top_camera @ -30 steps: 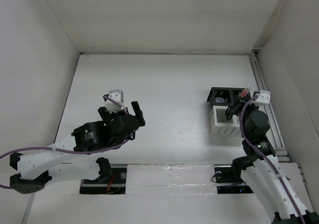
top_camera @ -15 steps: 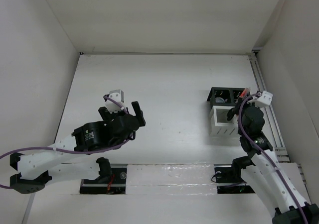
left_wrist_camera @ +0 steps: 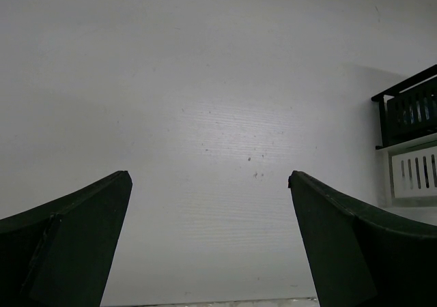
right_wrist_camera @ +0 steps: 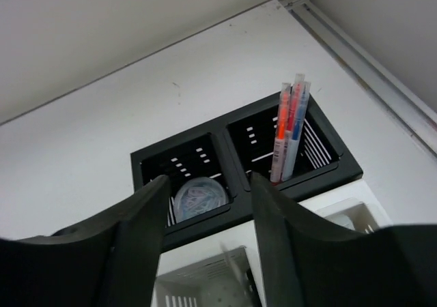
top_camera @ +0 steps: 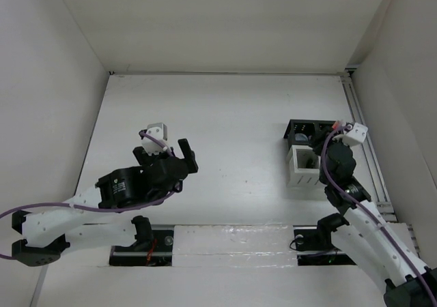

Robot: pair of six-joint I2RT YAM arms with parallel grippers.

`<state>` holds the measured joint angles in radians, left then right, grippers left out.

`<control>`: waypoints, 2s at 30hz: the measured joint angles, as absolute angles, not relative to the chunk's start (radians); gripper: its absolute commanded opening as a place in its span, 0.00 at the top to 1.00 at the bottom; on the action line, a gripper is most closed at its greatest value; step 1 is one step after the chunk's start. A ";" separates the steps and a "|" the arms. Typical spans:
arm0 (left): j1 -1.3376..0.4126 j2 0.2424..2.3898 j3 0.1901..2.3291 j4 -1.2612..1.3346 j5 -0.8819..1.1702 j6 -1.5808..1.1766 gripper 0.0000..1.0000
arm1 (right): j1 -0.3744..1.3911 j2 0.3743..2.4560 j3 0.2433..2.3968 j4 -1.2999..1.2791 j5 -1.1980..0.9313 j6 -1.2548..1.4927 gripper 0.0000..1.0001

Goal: Sort the stationery into containers
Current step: Place the scissors in the storage box, then reset both arms

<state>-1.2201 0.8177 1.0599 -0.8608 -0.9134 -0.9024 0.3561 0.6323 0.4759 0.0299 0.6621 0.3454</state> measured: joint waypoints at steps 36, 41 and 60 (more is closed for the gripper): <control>-1.183 0.742 1.248 -1.074 -0.932 -1.057 0.00 | 1.409 1.126 1.089 -0.173 0.492 0.286 0.00; -1.182 0.614 1.184 -1.043 -0.871 -1.045 0.00 | 1.447 1.024 1.036 -0.172 0.512 0.346 0.00; -1.182 0.492 1.086 -0.991 -0.839 -1.038 0.00 | 1.462 0.956 0.972 -0.194 0.528 0.383 0.00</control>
<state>-1.1824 0.4915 1.0859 -0.9905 -0.8394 -1.0382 1.4620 0.9558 0.9718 -0.1944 0.5278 0.3832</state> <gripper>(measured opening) 0.997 0.999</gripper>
